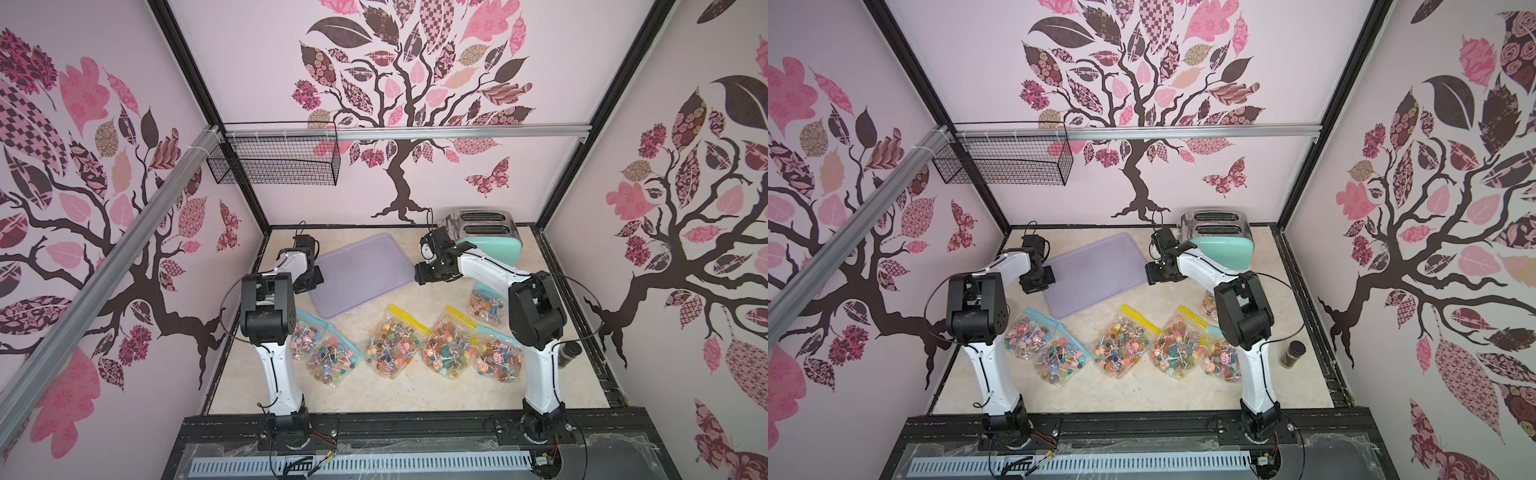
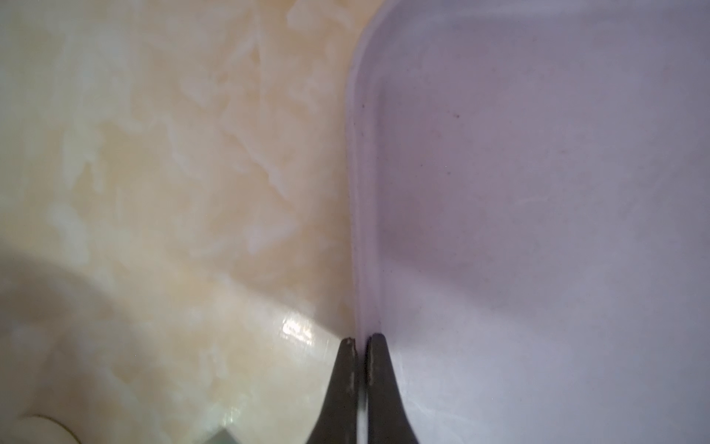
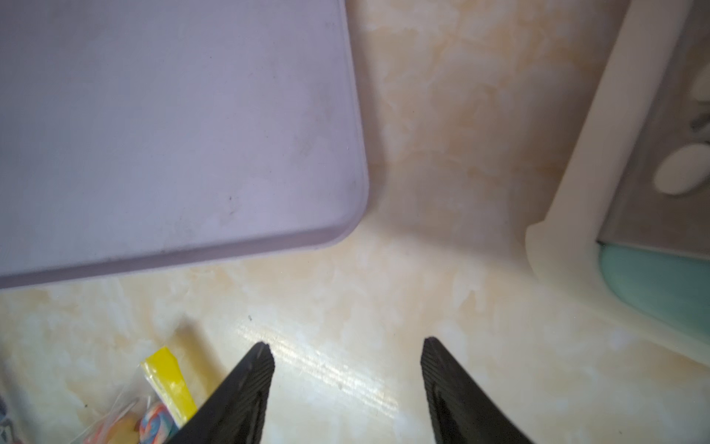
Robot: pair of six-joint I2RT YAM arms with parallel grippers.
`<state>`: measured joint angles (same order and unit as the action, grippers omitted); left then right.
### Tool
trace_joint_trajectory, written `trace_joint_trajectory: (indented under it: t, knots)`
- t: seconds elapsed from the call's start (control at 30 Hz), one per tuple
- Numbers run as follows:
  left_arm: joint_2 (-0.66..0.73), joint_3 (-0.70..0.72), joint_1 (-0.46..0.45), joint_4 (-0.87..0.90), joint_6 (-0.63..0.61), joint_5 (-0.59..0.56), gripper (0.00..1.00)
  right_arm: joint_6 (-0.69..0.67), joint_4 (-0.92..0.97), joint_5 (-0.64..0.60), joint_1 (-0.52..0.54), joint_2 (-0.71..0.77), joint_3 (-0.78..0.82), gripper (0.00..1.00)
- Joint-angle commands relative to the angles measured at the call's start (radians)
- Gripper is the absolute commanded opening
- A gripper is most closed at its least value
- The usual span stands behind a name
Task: Pour candies out of the ziploc bag
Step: Adjust the tray at the center of the board.
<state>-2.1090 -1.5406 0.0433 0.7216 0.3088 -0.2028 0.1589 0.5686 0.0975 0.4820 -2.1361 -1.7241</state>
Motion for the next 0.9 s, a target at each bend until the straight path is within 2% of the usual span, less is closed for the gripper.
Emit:
trace_joint_trajectory:
  t: [0.0, 0.2, 0.37, 0.47, 0.57, 0.87]
  knots:
    - [-0.09, -0.035, -0.019, 0.01, -0.14, -0.055, 0.0, 0.004, 0.061, -0.02, -0.003, -0.112, -0.153, 0.63]
    - [-0.132, -0.059, -0.063, 0.002, -0.209, -0.096, 0.0, 0.034, 0.156, -0.094, -0.003, -0.299, -0.392, 0.57]
    - [-0.147, -0.065, -0.078, -0.006, -0.239, -0.102, 0.0, 0.057, 0.206, -0.145, -0.003, -0.407, -0.481, 0.52]
    - [-0.145, -0.07, -0.083, -0.011, -0.246, -0.098, 0.0, 0.074, 0.206, -0.153, -0.003, -0.428, -0.474, 0.45]
    - [-0.142, -0.078, -0.084, -0.01, -0.243, -0.087, 0.0, 0.091, 0.202, -0.145, -0.003, -0.43, -0.456, 0.33]
    - [-0.129, -0.102, -0.125, 0.021, -0.215, -0.067, 0.0, 0.153, 0.165, -0.149, 0.015, -0.343, -0.222, 0.07]
